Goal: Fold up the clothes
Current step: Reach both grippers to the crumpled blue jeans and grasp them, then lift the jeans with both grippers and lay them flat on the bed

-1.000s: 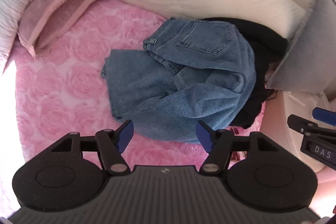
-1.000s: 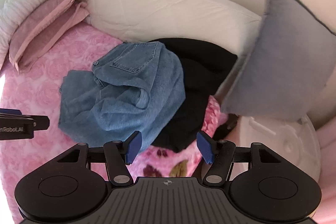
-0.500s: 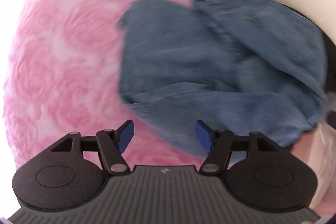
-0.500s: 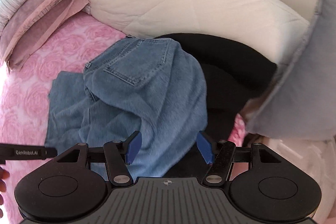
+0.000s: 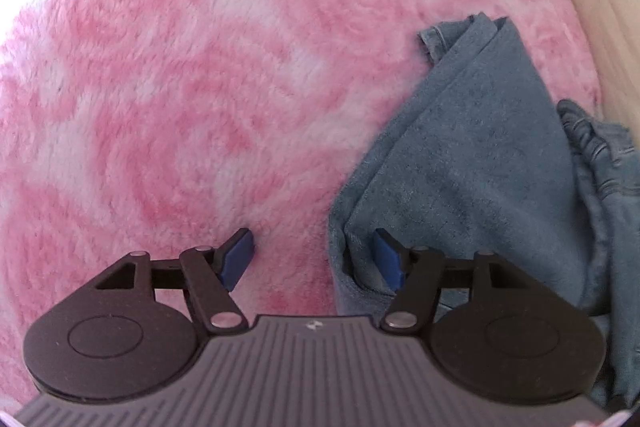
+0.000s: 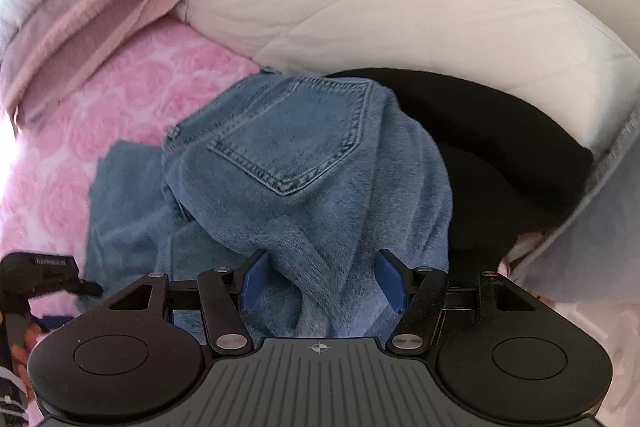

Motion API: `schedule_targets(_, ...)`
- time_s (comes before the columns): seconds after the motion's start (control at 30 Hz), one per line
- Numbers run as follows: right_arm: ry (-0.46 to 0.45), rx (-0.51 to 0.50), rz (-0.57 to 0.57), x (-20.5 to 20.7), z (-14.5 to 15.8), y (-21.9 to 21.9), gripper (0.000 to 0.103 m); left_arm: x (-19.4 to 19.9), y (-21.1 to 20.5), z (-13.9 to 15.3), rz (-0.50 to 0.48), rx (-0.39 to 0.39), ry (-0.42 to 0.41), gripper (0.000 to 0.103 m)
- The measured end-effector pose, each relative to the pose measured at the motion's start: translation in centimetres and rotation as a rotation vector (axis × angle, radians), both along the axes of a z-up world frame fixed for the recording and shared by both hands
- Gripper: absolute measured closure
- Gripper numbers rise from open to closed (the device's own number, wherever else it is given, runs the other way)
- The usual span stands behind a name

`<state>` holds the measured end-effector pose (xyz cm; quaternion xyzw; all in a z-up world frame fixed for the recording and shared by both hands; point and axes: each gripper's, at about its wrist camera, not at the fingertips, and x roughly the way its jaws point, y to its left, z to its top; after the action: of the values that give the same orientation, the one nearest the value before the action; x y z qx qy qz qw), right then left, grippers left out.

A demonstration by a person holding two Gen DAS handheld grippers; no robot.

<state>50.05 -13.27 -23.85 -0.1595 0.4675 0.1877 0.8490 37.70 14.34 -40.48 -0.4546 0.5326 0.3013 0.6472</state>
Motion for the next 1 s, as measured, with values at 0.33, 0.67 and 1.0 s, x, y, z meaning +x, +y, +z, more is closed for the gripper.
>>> schedule_targets(0.33,-0.081,-0.088,0.119,-1.2,1.4,1.8,0.092,-1.8,-0.6,4.8,-0.109,-0.007,-0.204,0.100)
schedule_targets(0.67,0.056,0.371,-0.019,-2.2,10.5,-0.1,0.096,-10.7,0.2,16.9,-0.034,0.158,-0.511,0.100)
schedule_targets(1.0,0.220,0.878,0.176,-12.0,21.3,3.6,0.096,-35.6,8.6,34.2,0.301,0.584,-0.716,0.100)
